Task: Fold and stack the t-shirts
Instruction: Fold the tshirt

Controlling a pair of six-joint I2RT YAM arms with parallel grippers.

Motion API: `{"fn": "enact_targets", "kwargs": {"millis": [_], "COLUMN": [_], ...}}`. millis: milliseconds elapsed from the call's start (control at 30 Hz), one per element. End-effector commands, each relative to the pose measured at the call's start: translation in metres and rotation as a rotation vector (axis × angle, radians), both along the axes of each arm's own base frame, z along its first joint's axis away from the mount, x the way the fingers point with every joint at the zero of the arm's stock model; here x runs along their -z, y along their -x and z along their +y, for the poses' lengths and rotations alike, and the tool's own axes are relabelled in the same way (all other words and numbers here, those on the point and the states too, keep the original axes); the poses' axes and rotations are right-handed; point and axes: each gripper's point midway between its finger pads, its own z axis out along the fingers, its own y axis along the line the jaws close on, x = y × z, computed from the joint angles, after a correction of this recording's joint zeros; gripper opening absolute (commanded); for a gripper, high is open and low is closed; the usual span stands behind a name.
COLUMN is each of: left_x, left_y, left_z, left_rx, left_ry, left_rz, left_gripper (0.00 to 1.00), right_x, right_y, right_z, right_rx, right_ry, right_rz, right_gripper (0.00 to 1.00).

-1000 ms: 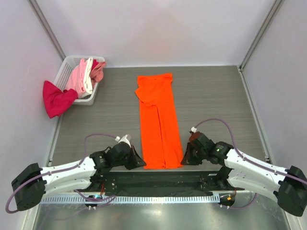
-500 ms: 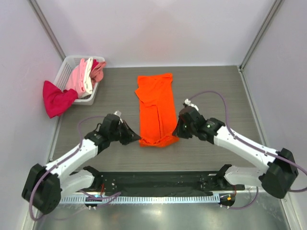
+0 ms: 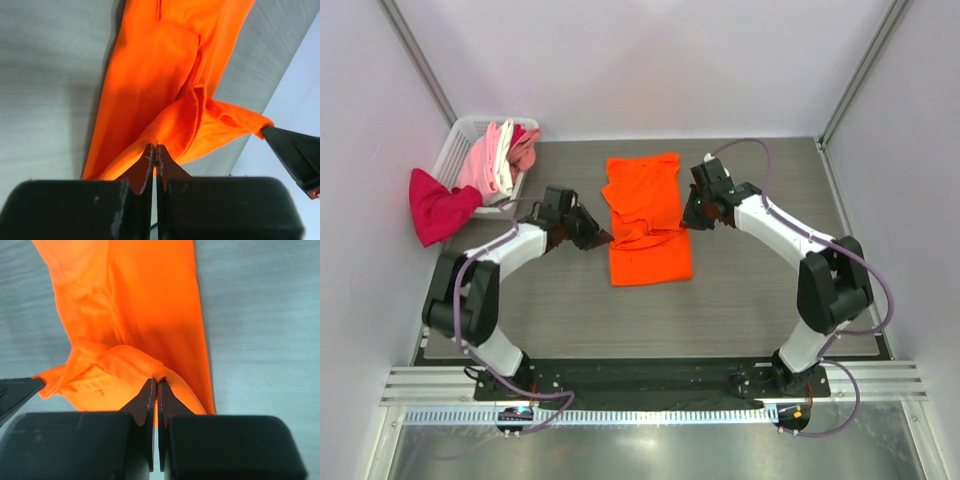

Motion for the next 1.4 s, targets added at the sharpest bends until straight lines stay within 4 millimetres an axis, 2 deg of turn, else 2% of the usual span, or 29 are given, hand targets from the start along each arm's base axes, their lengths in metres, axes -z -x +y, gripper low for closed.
{"fn": "enact_targets", "kwargs": {"millis": [0,33,67,133,267,433,533,600,667,733,767,800,833,900,933,967,1033,1067,1100,1133,1167,1200,1233,1267,1333,1367], "left_x": [-0.02,-0.011,-0.016,-0.013,-0.011,-0.019,-0.025,-0.028,-0.023,-0.011,-0.009,-0.005,0.004,0.005,0.004,-0.008,-0.004,-0.006,-0.007,-0.008,-0.008,-0.013,-0.002,0.001,0.005,0.014], "left_y": [-0.033,-0.037,-0.046,-0.052,-0.065,-0.073,-0.076,-0.08,-0.087,-0.094,-0.1,-0.103,-0.103,-0.101,-0.096,-0.095,-0.077,-0.071,-0.055,-0.046,-0.037,-0.029,-0.011,-0.003,0.012,0.022], "left_z": [-0.014,-0.015,-0.017,-0.018,-0.015,-0.012,-0.009,-0.007,-0.003,0.001,0.0,0.001,0.002,0.003,0.004,0.01,0.02,0.023,0.028,0.025,0.024,0.021,0.015,0.013,0.006,0.005], "left_rx": [0.042,0.045,0.044,0.046,0.037,0.033,0.025,0.017,0.003,-0.01,-0.009,-0.012,-0.009,-0.001,0.001,-0.005,-0.013,-0.014,-0.011,0.001,0.01,0.023,0.047,0.057,0.072,0.078], "left_ry": [0.053,0.05,0.055,0.06,0.062,0.094,0.1,0.101,0.101,0.104,0.105,0.102,0.102,0.096,0.086,0.051,0.007,-0.011,-0.031,-0.034,-0.038,-0.042,-0.048,-0.052,-0.049,-0.053], "left_rz": [-0.078,-0.055,-0.07,-0.063,-0.071,-0.086,-0.103,-0.115,-0.108,-0.082,-0.087,-0.08,-0.059,-0.059,-0.067,-0.12,-0.123,-0.131,-0.137,-0.14,-0.141,-0.159,-0.13,-0.122,-0.112,-0.089], "left_gripper": [0.0,0.0,0.0,0.0,0.0,0.0,0.0,0.0,0.0,0.02,0.11,0.41,0.55,0.76,0.81,0.91,0.95,0.95,0.95,0.93,0.91,0.87,0.84,0.82,0.81,0.8], "right_x": [-0.02,-0.012,-0.014,-0.006,-0.003,-0.003,-0.011,-0.007,-0.012,-0.001,-0.004,0.0,0.006,0.006,0.005,0.004,-0.002,-0.004,-0.008,-0.008,-0.002,0.003,0.006,0.025,0.027,0.043], "right_y": [-0.028,-0.033,-0.041,-0.049,-0.067,-0.078,-0.084,-0.088,-0.096,-0.104,-0.112,-0.114,-0.117,-0.116,-0.113,-0.099,-0.09,-0.074,-0.069,-0.057,-0.038,-0.029,-0.018,0.0,0.014,0.03], "right_z": [0.012,0.012,0.011,0.009,0.002,0.003,0.004,0.005,0.008,0.008,0.008,0.006,0.005,-0.006,-0.011,-0.016,-0.025,-0.031,-0.031,-0.024,-0.025,-0.024,-0.02,-0.022,-0.017,-0.017], "right_rx": [-0.058,-0.059,-0.055,-0.047,-0.034,-0.046,-0.051,-0.056,-0.058,-0.048,-0.033,-0.025,-0.012,0.027,0.037,0.022,0.029,0.025,0.02,-0.02,-0.04,-0.055,-0.076,-0.085,-0.104,-0.11], "right_ry": [-0.053,-0.043,-0.047,-0.041,-0.058,-0.084,-0.097,-0.096,-0.107,-0.104,-0.099,-0.084,-0.069,-0.014,0.007,0.023,0.043,0.045,0.033,-0.015,-0.036,-0.05,-0.081,-0.09,-0.139,-0.153], "right_rz": [-0.052,-0.036,-0.043,-0.027,-0.023,-0.015,-0.035,-0.031,-0.041,-0.023,-0.035,-0.018,-0.009,-0.02,-0.032,-0.032,-0.07,-0.072,-0.091,-0.082,-0.063,-0.047,-0.03,0.023,0.027,0.072], "right_gripper": [0.01,0.01,0.01,0.01,0.01,0.01,0.01,0.01,0.01,0.04,0.13,0.33,0.39,0.52,0.64,0.67,0.68,0.68,0.66,0.65,0.62,0.59,0.55,0.54,0.54,0.55]}}
